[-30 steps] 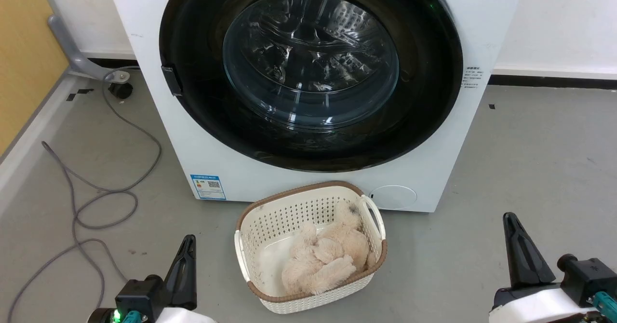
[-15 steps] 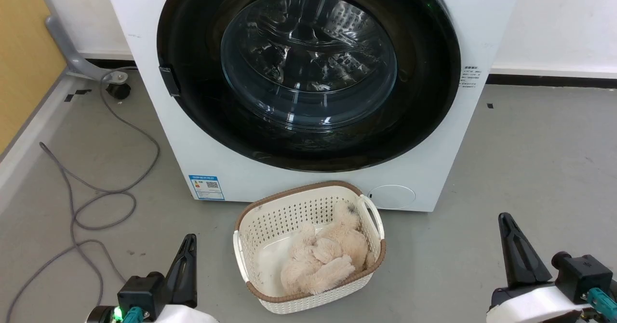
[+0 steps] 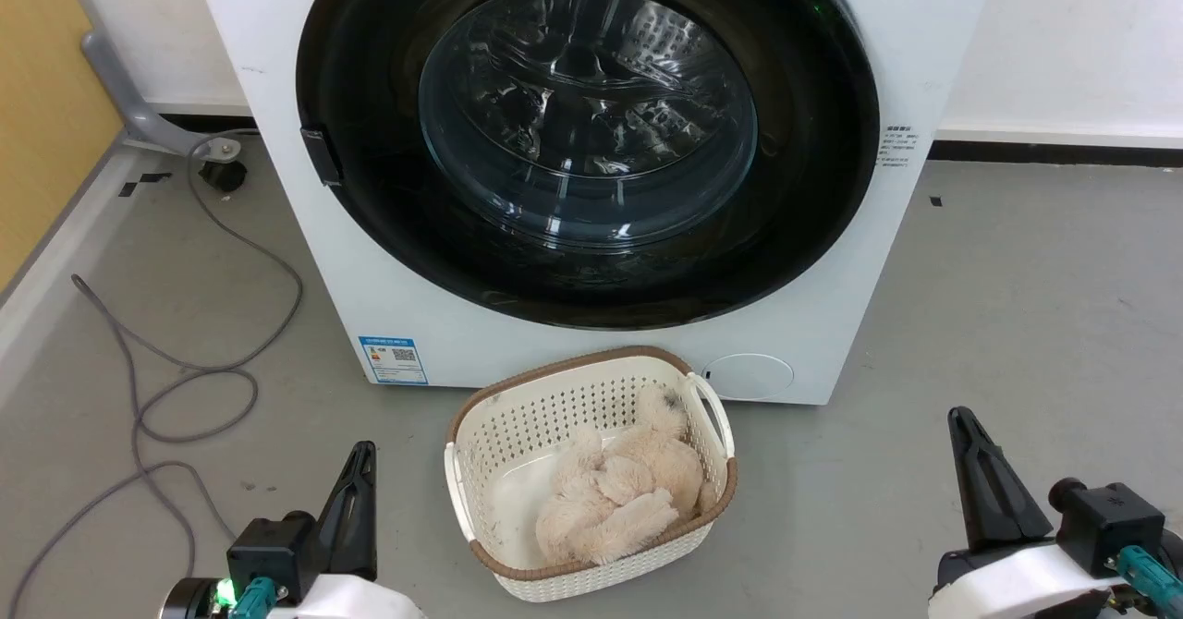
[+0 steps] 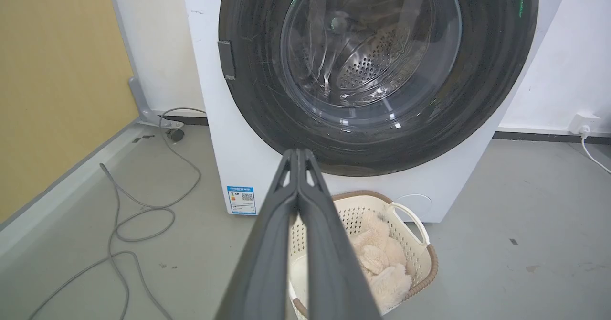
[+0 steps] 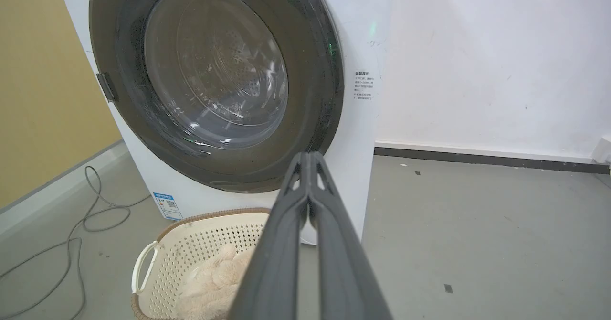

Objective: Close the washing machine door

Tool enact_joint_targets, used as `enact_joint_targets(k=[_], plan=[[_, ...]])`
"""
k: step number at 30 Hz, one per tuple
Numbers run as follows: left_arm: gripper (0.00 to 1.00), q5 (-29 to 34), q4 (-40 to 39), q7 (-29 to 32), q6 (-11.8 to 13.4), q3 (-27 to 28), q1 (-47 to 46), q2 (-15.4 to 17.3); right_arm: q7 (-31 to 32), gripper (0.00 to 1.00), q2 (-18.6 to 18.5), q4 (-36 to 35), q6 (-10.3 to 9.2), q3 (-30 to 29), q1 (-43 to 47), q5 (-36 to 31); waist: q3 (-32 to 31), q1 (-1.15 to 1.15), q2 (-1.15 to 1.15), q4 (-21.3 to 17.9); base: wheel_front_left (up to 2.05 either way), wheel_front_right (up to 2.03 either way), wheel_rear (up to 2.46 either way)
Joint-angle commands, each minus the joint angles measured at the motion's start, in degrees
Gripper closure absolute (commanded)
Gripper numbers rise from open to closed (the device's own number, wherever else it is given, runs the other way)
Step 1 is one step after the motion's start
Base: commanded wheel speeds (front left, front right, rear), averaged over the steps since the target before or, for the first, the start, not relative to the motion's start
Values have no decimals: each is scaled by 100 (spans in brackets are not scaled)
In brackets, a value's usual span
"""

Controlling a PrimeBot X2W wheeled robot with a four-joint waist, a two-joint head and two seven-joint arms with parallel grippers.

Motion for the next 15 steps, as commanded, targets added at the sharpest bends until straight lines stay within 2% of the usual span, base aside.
enact_joint_targets(k=[1,15], plan=[[100,64,-38,28,25,18,-71,2,34,100,11,-40,-2,20,-31,-49,0,0,0,-1,0,0,0],[100,156,-120,192,61,26,-108,2,198,100,14,-107,-3,70,-40,-130,2,0,0,-29,0,0,0]])
